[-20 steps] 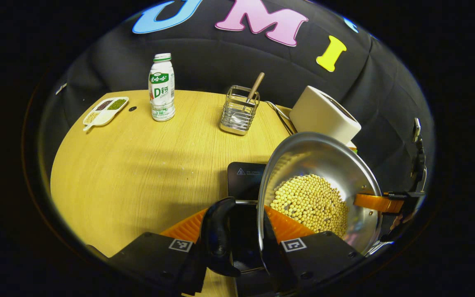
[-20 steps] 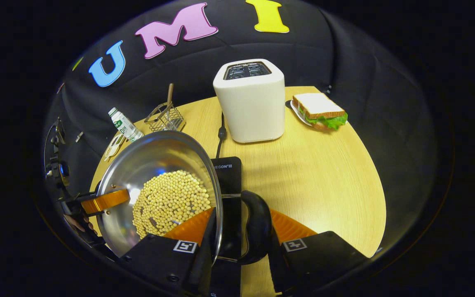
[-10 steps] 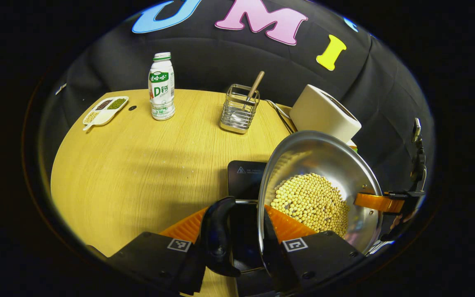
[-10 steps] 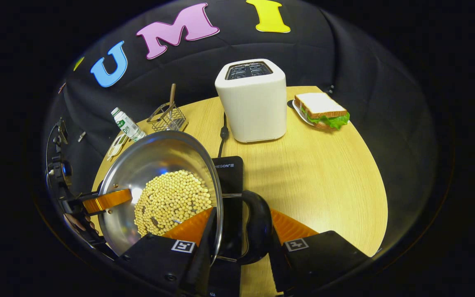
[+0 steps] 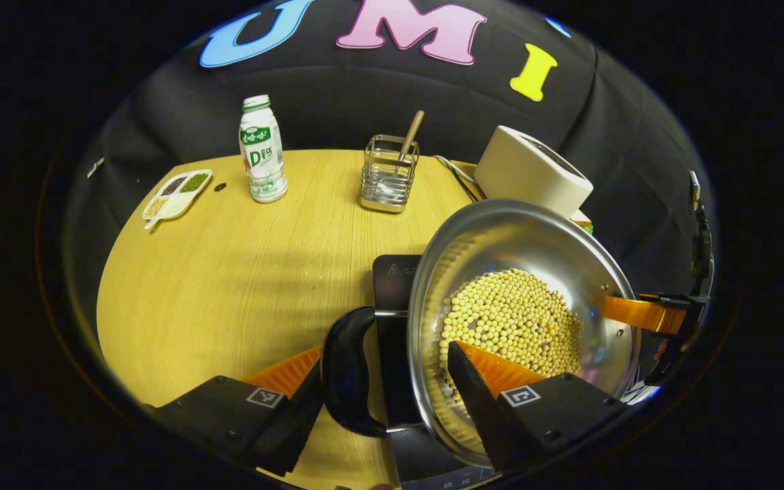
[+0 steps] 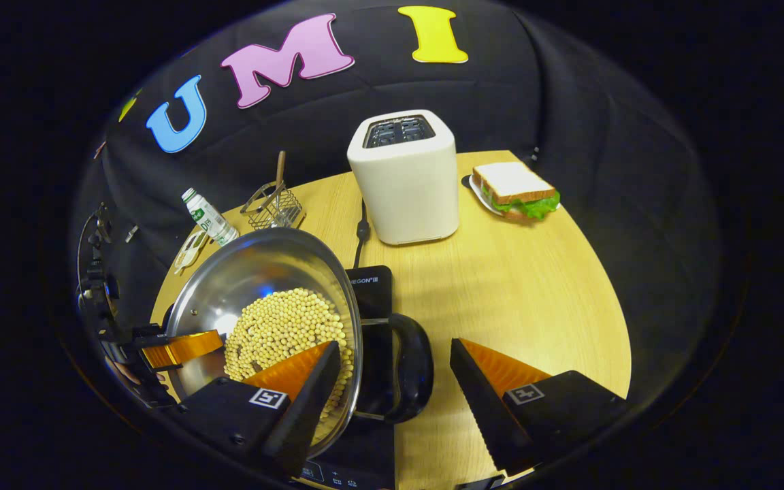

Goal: First push the handle of the pot to place it horizontally, then grasp the pot with both hands and set it on the induction cooktop.

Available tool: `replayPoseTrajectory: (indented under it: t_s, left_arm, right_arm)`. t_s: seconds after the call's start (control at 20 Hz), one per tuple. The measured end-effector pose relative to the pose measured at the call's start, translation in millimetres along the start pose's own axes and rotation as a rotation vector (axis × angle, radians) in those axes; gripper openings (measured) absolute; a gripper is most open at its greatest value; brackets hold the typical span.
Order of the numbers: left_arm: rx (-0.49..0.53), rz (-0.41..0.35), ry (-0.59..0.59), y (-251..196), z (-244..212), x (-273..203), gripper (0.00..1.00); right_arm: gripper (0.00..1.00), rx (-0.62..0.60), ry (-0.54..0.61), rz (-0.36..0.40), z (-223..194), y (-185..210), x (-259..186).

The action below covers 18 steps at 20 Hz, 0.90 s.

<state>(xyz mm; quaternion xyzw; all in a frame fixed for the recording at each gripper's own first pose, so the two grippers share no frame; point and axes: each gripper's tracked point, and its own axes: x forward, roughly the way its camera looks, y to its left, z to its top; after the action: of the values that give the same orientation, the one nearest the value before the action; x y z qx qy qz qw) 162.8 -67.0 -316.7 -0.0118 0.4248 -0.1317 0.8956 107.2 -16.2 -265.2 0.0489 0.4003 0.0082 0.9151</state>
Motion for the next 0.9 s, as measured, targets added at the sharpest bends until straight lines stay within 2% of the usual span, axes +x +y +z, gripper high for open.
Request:
replayPoseTrajectory:
  t_s: [0.1, 0.2, 0.35, 0.65, 0.9]
  left_arm:
    - [0.021, -0.001, -0.039, -6.2, 4.4, -15.3, 0.96]
    - [0.047, 0.043, -0.079, -3.2, 11.9, -32.2, 0.95]
    - [0.040, 0.055, -0.189, -10.1, 29.6, -67.9, 0.96]
    - [0.102, 0.101, -0.512, -18.0, 75.0, -190.6, 0.96]
    - [0.123, 0.108, -0.719, -20.6, 69.9, -292.3, 0.95]
  right_arm:
    - [0.99, 0.003, -0.029, -0.034, 2.2, -2.3, -20.4]
    - [0.99, -0.002, -0.072, -0.059, 6.2, -1.3, -41.1]
    - [0.99, -0.013, -0.155, -0.096, 14.0, 1.7, -75.8]
    - [0.99, -0.092, -0.436, -0.163, 45.1, 16.4, -169.5]
    - [0.99, -0.061, -0.682, -0.170, 60.4, 33.9, -257.2]
